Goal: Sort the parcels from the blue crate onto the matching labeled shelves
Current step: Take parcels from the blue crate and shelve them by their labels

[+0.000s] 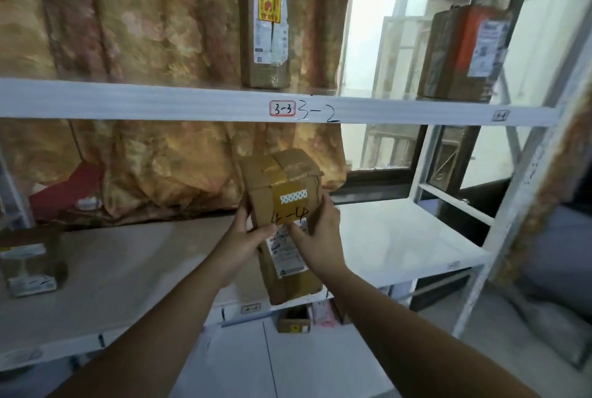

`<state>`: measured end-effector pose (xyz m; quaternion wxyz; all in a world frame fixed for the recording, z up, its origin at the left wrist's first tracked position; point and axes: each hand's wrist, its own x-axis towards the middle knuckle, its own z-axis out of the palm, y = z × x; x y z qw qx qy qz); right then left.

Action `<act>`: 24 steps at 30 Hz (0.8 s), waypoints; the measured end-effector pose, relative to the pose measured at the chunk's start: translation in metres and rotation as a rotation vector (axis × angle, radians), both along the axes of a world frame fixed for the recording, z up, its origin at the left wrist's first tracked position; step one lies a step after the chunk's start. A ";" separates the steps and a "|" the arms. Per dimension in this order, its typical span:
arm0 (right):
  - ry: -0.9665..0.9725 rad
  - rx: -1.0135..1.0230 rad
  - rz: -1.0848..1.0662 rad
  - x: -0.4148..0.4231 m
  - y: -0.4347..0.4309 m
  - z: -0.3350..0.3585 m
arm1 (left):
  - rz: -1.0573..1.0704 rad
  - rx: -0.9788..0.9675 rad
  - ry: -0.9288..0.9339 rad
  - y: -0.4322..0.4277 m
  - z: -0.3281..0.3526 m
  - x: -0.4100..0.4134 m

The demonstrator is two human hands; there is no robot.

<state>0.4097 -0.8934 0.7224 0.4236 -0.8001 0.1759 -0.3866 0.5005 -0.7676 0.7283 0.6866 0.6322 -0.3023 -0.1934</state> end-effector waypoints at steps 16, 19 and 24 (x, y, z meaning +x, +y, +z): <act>-0.033 0.098 0.160 -0.023 -0.317 -0.014 | 0.060 -0.006 0.133 -0.299 0.000 -0.053; 0.037 0.150 0.170 -0.027 -0.360 -0.023 | 0.048 0.043 0.162 -0.337 -0.012 -0.054; 0.095 0.187 0.212 -0.044 -0.411 -0.031 | -0.015 0.130 0.066 -0.385 -0.033 -0.050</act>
